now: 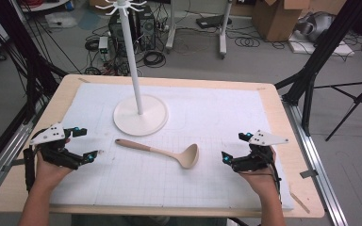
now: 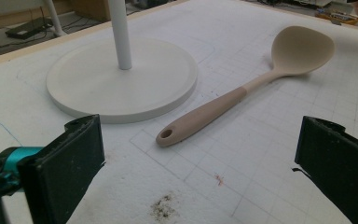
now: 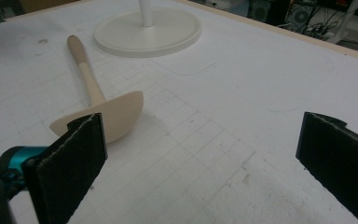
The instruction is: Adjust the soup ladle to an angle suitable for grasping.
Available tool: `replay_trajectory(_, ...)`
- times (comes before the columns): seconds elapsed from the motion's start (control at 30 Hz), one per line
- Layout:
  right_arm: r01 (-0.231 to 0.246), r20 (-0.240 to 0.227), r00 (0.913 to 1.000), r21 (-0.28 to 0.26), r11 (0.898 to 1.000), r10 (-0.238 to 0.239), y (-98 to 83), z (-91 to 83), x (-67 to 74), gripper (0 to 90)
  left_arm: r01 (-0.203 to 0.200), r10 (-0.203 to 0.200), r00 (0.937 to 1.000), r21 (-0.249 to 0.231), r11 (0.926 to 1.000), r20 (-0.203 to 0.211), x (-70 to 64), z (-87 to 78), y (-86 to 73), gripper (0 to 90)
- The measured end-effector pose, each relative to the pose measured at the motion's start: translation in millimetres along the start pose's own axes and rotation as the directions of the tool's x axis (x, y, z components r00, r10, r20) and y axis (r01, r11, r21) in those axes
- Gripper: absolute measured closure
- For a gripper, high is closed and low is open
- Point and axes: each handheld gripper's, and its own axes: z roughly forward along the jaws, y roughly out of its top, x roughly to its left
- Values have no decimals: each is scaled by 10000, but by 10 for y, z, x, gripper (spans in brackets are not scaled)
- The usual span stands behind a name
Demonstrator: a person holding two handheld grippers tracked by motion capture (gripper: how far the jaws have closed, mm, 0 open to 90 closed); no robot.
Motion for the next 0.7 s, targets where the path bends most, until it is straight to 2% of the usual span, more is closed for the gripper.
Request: replay_trajectory(0.7,-190,182,9997,252,9995,185,-13,18,-24,3,-93,93,10000,-23,10000,-36,-13,-6,22,17)
